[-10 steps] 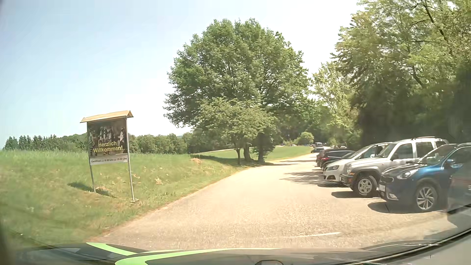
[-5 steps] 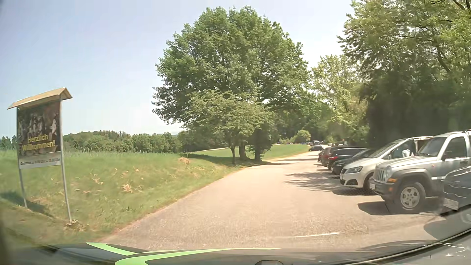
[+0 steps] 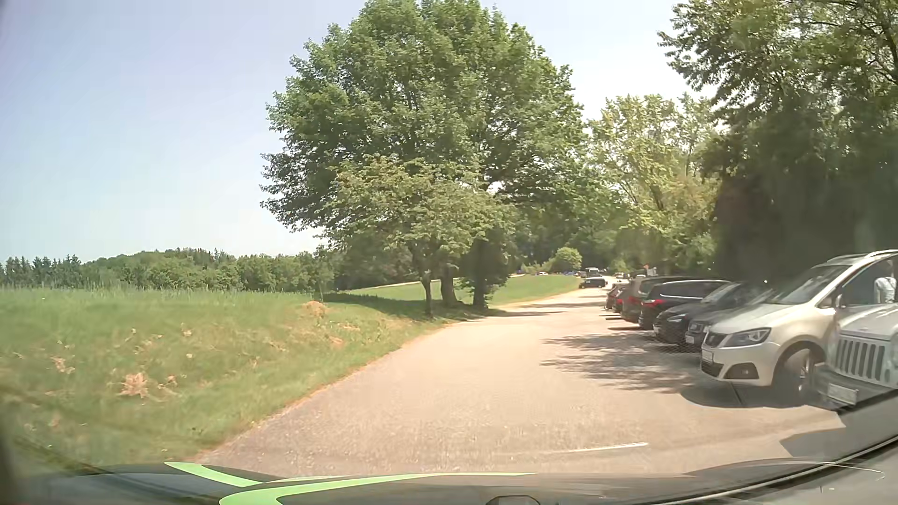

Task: Follow the waypoints while adhering to traffic rules and regulations

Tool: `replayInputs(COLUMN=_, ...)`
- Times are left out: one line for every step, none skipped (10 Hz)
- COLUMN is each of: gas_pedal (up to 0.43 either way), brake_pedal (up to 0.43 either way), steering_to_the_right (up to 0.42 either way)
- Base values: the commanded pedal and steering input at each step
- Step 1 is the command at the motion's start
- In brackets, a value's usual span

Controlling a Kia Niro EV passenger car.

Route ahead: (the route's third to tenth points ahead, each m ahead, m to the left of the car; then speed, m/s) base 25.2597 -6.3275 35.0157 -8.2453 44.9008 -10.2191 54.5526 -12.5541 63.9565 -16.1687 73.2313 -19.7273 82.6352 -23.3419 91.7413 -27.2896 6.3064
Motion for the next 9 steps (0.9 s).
replayInputs(gas_pedal=0.000, brake_pedal=0.000, steering_to_the_right=0.037)
replayInputs(gas_pedal=0.000, brake_pedal=0.000, steering_to_the_right=0.038)
replayInputs(gas_pedal=0.000, brake_pedal=0.000, steering_to_the_right=0.041)
replayInputs(gas_pedal=0.000, brake_pedal=0.018, steering_to_the_right=0.042)
replayInputs(gas_pedal=0.000, brake_pedal=0.055, steering_to_the_right=0.041)
replayInputs(gas_pedal=0.000, brake_pedal=0.073, steering_to_the_right=0.040)
replayInputs(gas_pedal=0.000, brake_pedal=0.091, steering_to_the_right=0.040)
replayInputs(gas_pedal=0.000, brake_pedal=0.122, steering_to_the_right=0.040)
replayInputs(gas_pedal=0.000, brake_pedal=0.152, steering_to_the_right=0.040)
